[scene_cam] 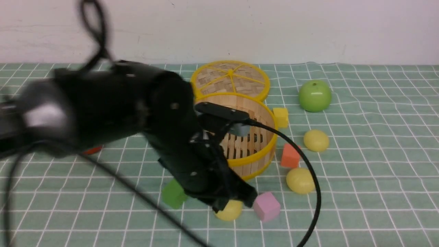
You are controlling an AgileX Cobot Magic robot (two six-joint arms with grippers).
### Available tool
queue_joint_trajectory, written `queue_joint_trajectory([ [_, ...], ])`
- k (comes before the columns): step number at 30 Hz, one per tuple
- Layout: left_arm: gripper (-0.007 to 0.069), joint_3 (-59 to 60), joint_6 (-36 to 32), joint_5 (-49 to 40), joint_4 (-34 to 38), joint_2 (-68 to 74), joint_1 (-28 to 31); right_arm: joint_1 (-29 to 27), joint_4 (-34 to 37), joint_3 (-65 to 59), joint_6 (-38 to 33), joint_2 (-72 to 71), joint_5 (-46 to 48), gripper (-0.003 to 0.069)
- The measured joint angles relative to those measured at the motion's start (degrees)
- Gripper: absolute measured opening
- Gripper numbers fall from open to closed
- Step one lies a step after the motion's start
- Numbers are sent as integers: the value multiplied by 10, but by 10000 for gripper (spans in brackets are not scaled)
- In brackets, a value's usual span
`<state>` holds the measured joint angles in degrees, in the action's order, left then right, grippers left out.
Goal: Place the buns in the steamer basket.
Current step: Use the left arm to grab a steamed stuffed bun
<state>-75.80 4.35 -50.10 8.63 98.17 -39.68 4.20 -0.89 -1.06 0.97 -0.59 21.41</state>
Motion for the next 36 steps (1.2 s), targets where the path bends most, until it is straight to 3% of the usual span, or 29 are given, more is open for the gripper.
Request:
queue_joint_trajectory([
  [6,97,-84,8,-9,-39,102,1,0,0,0,0,0,0,240],
  [7,154,-106,21,-12,-64,124,1,0,0,0,0,0,0,240],
  [14,301,-132,67,-11,-138,162,1,0,0,0,0,0,0,240],
  [36,312,-140,68,-11,-93,160,1,0,0,0,0,0,0,240],
])
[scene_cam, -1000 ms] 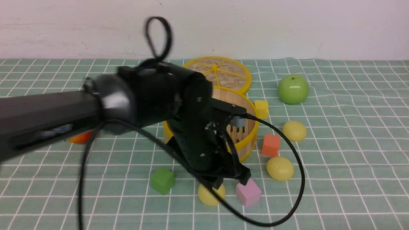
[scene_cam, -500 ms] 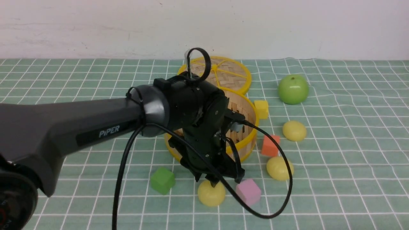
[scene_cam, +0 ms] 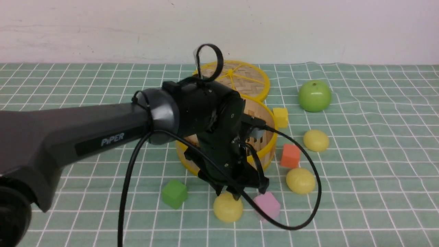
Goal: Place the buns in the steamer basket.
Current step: Use the left arm to grab a steamed stuffed bun, then use the left arm to put the steamed stuffed bun into the steamer
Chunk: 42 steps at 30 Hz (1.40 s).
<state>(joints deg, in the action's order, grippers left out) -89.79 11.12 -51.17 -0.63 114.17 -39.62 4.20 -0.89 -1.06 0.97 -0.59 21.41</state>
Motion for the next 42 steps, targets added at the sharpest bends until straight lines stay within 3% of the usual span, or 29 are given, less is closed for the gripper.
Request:
queue_joint_trajectory([
  [24,293,-16,-1,-23,-1,35,0,0,0,0,0,0,0,240],
  [28,239,-16,-1,-22,-1,39,0,0,0,0,0,0,0,240],
  [36,2,-17,-1,-25,-3,52,0,0,0,0,0,0,0,240],
  [42,-13,-27,-13,-74,0,18,0,0,0,0,0,0,0,240],
])
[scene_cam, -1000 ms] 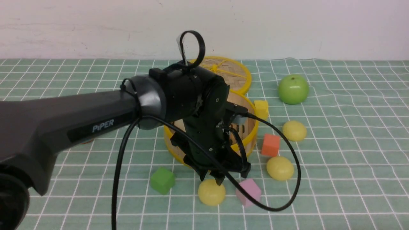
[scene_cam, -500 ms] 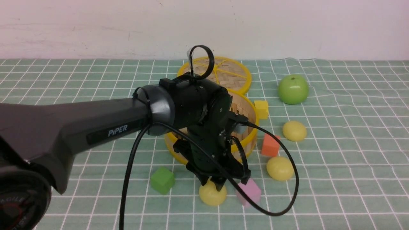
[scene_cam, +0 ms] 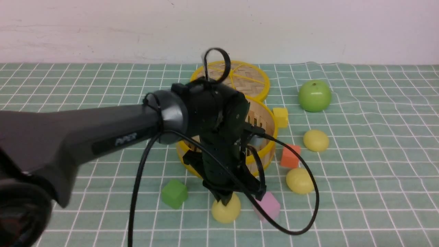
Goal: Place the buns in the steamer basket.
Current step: Use the left arm to put the steamed stuffed bun into the steamer
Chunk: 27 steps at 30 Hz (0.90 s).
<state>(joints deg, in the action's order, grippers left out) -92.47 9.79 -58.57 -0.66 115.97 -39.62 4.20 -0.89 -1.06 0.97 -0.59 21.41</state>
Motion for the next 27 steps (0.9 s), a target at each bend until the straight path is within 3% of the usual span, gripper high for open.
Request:
queue_joint_trajectory([
  [10,-13,-138,-12,28,-35,-54,41,0,0,0,0,0,0,240],
  [17,-13,-247,-27,41,-28,56,105,0,-1,0,0,0,0,240],
  [27,-13,-304,-31,175,-22,183,134,0,0,0,0,0,0,240],
])
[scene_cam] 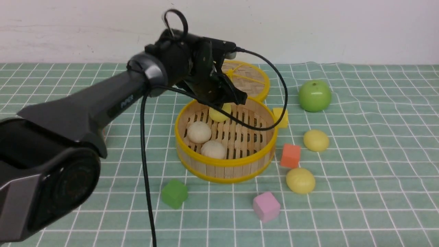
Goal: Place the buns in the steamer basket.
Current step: Use the left arm to put the steamed stuffed bun into the steamer
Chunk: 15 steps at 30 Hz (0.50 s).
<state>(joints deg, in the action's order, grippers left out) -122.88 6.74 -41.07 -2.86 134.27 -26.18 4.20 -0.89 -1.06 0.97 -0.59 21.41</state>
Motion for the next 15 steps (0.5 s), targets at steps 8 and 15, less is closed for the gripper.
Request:
queue_joint_trajectory([
  [8,120,-7,1,20,-17,23,3,0,0,0,0,0,0,240],
  [15,364,-7,35,-19,-18,-1,3,0,0,0,0,0,0,240],
])
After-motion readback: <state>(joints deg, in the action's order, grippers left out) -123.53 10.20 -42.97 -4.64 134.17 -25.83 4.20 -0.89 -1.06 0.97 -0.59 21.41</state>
